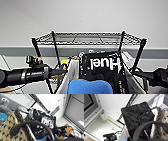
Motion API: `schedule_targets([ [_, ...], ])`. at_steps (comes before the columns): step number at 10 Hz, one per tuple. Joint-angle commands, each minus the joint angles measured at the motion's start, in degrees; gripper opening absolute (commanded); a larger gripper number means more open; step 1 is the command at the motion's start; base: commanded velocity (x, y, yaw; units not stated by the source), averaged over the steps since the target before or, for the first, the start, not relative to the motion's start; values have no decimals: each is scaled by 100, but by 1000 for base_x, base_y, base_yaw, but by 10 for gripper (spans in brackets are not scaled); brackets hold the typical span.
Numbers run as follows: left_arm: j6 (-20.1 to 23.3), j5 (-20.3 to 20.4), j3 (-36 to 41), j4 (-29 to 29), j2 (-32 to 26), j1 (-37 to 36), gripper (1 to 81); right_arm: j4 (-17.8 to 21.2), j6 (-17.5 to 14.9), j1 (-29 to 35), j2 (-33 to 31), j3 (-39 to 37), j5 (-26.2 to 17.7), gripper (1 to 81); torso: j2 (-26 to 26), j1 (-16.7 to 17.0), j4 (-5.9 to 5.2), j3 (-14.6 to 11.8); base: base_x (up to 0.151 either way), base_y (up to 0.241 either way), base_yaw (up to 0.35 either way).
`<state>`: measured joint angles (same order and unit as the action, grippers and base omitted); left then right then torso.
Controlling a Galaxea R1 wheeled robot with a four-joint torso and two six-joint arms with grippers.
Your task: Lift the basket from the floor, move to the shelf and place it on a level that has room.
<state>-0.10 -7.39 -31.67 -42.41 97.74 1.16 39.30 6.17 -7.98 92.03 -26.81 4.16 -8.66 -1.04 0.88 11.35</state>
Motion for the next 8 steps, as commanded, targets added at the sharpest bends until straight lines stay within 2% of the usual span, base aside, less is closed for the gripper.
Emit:
schedule_targets([
  [1, -367, -123, 248, 5, -263, -1077, 10, 420, -10, 1039, -270, 151, -257, 10, 0, 0, 0, 0, 0, 0, 0],
  [4, -693, -140, 275, 5, -211, -1526, 10, 675, -10, 1416, -252, 212, -266, 10, 0, 0, 0, 0, 0, 0, 0],
  [8, -957, -307, 179, -57, -211, -2035, 10, 1238, -10, 2225, -243, 36, -574, 10, 0, 0, 0, 0, 0, 0, 0],
])
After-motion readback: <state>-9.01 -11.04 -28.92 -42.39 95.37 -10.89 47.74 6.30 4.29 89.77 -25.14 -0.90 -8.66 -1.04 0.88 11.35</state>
